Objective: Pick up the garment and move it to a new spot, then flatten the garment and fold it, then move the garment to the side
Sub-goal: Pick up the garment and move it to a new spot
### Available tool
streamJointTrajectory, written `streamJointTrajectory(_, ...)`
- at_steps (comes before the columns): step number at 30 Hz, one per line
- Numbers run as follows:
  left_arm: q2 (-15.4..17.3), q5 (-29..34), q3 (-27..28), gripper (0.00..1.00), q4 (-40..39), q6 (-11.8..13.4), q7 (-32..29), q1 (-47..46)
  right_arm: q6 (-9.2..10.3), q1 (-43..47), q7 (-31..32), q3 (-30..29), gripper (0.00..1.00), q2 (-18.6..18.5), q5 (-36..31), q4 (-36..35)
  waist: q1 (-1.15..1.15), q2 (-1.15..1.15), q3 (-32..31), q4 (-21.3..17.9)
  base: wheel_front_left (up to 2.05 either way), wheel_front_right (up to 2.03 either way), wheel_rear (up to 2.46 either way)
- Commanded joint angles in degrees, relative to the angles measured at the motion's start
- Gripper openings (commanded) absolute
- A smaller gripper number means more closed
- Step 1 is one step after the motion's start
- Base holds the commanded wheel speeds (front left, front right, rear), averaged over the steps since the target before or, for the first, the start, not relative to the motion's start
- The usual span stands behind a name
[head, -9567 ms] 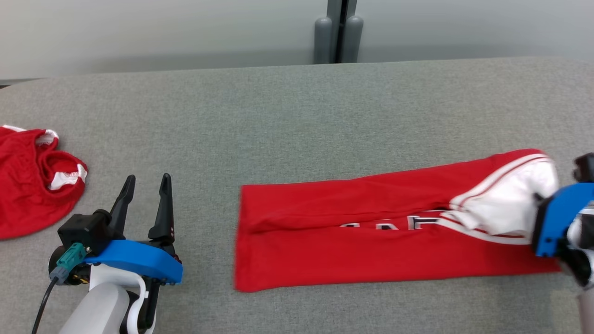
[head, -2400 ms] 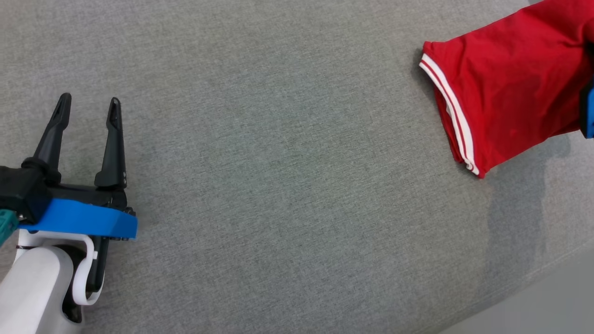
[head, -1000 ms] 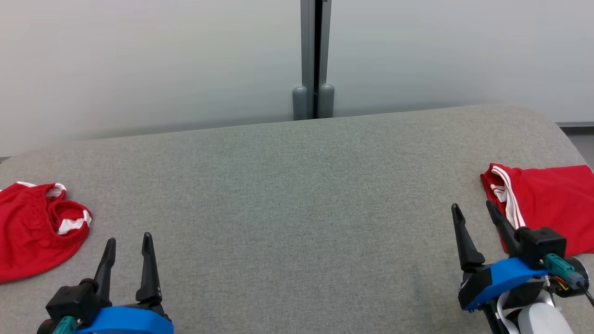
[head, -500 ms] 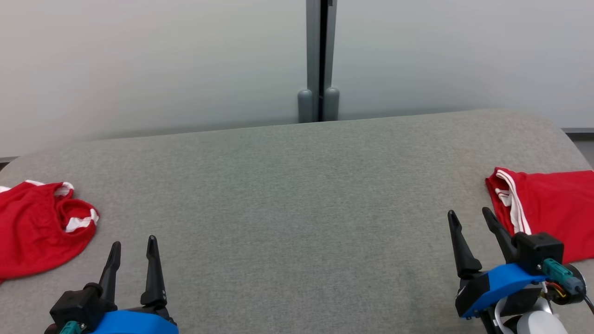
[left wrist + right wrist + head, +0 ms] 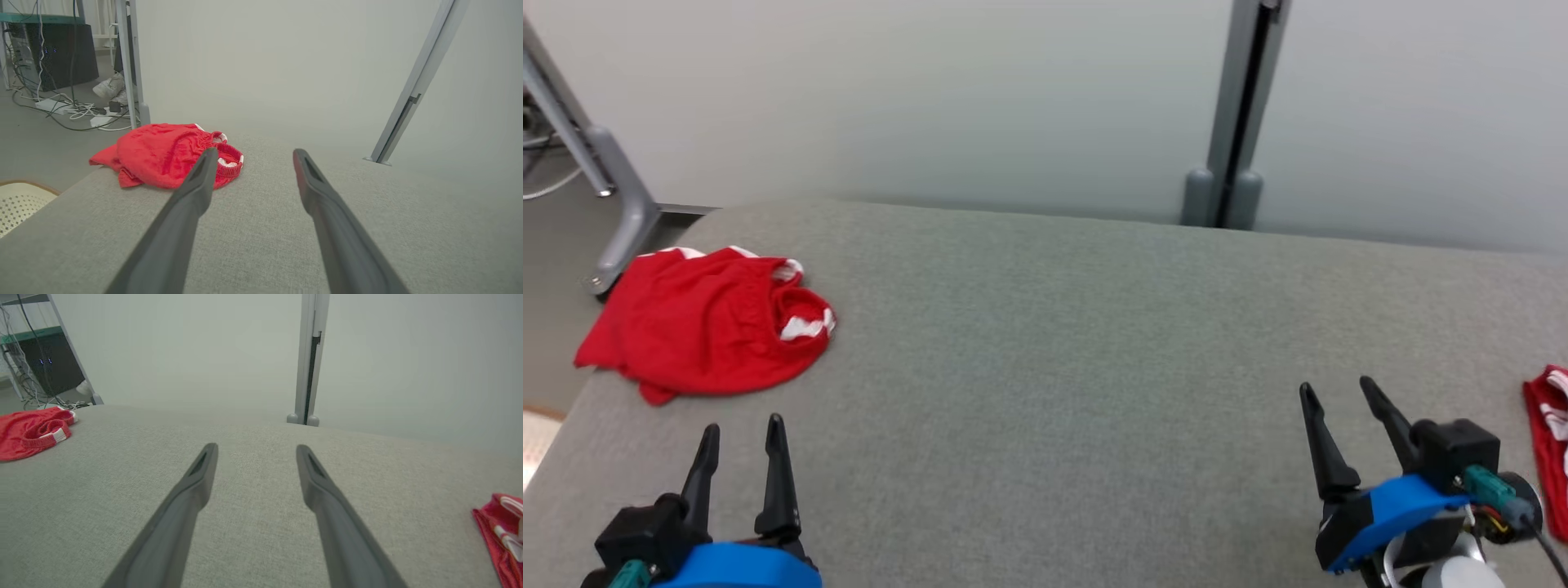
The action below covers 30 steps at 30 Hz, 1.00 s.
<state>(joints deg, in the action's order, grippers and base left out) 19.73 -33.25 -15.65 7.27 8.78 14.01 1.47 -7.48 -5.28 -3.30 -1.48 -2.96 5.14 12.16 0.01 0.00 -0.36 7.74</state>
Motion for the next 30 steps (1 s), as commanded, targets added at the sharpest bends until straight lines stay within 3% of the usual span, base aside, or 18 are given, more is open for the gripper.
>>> streamJointTrajectory(1,0.40,-0.11,0.06,1.00,0.01,-0.02,-0.12,0.16,-0.03,0.46,-0.47,-0.17,1.00,0.04,-0.63,0.26,-0.01,0.00,1.57,3.08,0.00,0.00,0.00)
streamJointTrajectory(9,0.45,-0.35,0.15,1.00,0.09,0.07,0.06,0.66,-0.04,0.02,-1.12,0.10,1.00,0.06,-0.50,1.74,-0.01,0.00,1.92,10.89,0.00,0.00,0.00)
streamJointTrajectory(14,0.14,-0.37,0.22,1.00,-0.08,0.38,0.21,0.95,-0.04,-0.48,-1.29,0.83,1.00,0.04,-0.20,2.51,-0.01,0.00,2.15,13.62,0.00,0.00,0.00)
streamJointTrajectory(26,-0.18,-2.08,1.22,1.00,-1.21,-0.04,0.13,0.20,-0.04,-1.32,-1.22,0.70,1.00,0.04,-0.56,1.93,-0.01,0.00,3.05,14.04,0.00,0.00,0.00)
streamJointTrajectory(30,2.13,-2.99,2.56,1.00,-1.77,-0.74,-2.35,-4.07,-0.04,-1.36,-0.88,1.03,1.00,0.04,-1.18,0.82,-0.01,0.00,4.49,12.96,0.00,0.00,0.00)
